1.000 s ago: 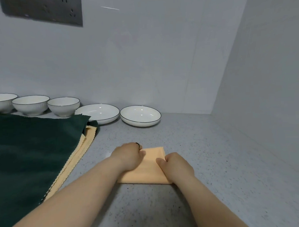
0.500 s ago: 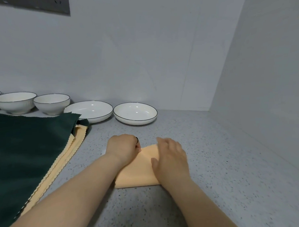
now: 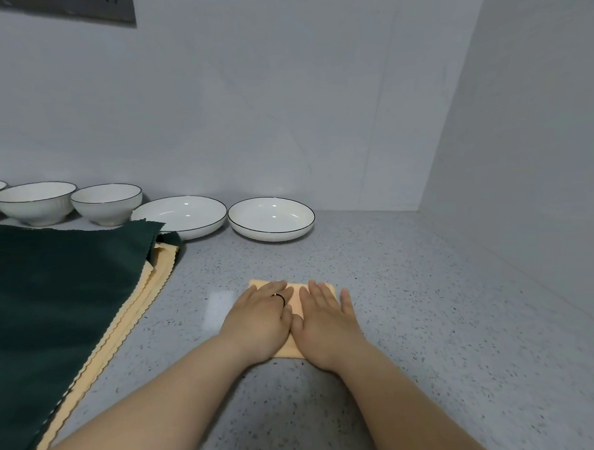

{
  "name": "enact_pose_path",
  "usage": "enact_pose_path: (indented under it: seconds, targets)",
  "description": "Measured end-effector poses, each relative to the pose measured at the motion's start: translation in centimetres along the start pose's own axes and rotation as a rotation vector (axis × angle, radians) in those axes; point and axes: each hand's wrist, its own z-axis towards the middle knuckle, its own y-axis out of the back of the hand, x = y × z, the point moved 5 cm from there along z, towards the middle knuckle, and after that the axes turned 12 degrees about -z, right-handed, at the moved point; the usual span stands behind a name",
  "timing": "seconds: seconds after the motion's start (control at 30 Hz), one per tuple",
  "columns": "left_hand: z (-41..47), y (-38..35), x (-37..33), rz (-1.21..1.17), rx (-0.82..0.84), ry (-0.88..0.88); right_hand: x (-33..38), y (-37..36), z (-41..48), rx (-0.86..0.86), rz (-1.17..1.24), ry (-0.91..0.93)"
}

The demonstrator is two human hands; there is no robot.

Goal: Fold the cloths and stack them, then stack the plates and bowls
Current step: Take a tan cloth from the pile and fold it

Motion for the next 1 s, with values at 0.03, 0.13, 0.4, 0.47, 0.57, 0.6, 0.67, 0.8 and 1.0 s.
enact_pose_path:
  seconds: [0.03, 0.13, 0.4, 0.47, 0.57, 0.6, 0.67, 0.8, 1.0]
  targets:
    - [0.2, -0.1, 0.1, 0.015, 0.037, 0.005, 0.0, 0.0, 0.0, 0.005, -0.006, -0.009]
    - [0.5, -0.3, 0.1, 0.049, 0.117, 0.014, -0.2, 0.0, 0.0, 0.034, -0.012, -0.038]
    - [1.1, -0.2, 0.5, 0.142, 0.153, 0.022, -0.5, -0.1, -0.3, 0.057, 0.01, -0.094]
    - [1.1, -0.2, 0.6, 0.154, 0.157, 0.042, -0.5, -0.1, -0.2, 0.063, 0.036, -0.089]
    - [1.0, -0.2, 0.6, 0.178, 0.164, 0.048, -1.1, 0.1, -0.4, 0.089, 0.102, -0.045]
    - [1.0, -0.3, 0.6, 0.178, 0.163, 0.038, -1.6, 0.1, -0.5, 0.099, 0.105, -0.026]
    - [1.1, -0.3, 0.7, 0.174, 0.161, 0.019, -2.8, 0.2, -0.8, 0.098, 0.068, -0.016]
    - [1.4, -0.4, 0.7, 0.172, 0.176, -0.028, -3.8, 0.2, -1.0, 0.074, 0.029, -0.06]
    - [0.1, 1.8, -1.2, 0.298, -0.119, -0.186, -3.5, 0.0, -1.0, 0.066, 0.016, -0.106]
